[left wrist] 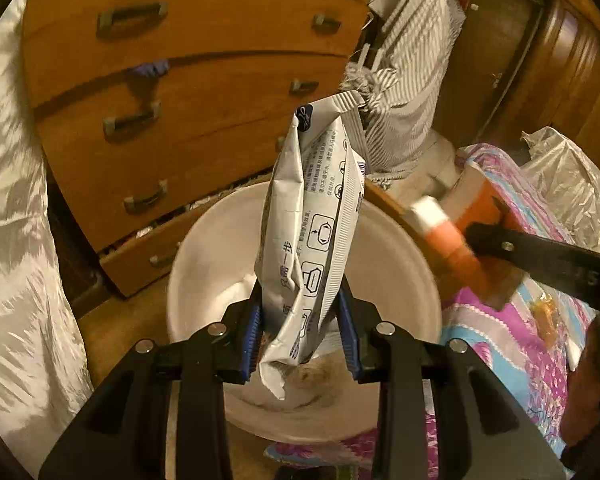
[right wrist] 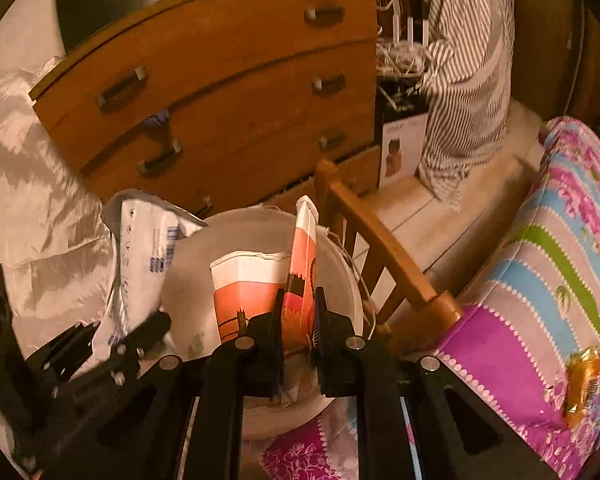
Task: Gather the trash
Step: 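Open both tools to drop the snack bag and paper cup into the bucket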
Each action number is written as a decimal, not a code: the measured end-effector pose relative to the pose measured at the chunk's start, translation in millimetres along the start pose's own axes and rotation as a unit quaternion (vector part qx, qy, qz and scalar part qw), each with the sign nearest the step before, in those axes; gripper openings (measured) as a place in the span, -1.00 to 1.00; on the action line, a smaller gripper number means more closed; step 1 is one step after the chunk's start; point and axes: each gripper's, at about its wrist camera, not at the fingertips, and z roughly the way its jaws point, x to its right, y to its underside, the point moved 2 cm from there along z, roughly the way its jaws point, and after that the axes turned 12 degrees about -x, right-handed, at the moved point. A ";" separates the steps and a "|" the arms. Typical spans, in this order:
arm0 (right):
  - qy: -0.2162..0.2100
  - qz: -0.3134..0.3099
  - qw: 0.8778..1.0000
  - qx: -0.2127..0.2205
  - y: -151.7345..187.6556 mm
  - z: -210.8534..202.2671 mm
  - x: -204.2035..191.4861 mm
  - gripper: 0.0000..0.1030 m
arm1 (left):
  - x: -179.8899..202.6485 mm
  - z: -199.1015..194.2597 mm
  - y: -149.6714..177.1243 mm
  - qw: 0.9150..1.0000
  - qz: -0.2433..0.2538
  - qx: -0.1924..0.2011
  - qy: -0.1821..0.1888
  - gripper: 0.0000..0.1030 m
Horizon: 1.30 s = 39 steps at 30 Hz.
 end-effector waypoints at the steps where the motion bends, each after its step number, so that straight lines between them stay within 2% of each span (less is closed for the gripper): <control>1: 0.001 0.002 1.000 -0.002 -0.7 0.4 4.6 -0.74 | -8.2 2.1 -2.3 1.000 -0.008 -0.003 -0.001 -0.38; 5: 0.003 0.011 1.000 -0.012 -2.9 1.7 17.7 -0.73 | -24.7 4.6 -8.1 1.000 -0.021 -0.005 -0.002 -0.38; 10: 0.005 0.013 1.000 -0.011 5.6 -15.5 36.1 -0.73 | -26.8 6.5 -9.2 1.000 -0.021 -0.007 -0.002 -0.38; 37: 0.006 0.000 1.000 -0.011 11.1 -13.8 38.2 -0.72 | -24.0 10.8 -15.2 1.000 -0.016 -0.006 -0.013 -0.32; 39: 0.002 0.005 1.000 -0.004 10.9 -16.7 40.8 -0.41 | -24.9 9.9 -15.8 1.000 -0.018 -0.002 -0.024 -0.13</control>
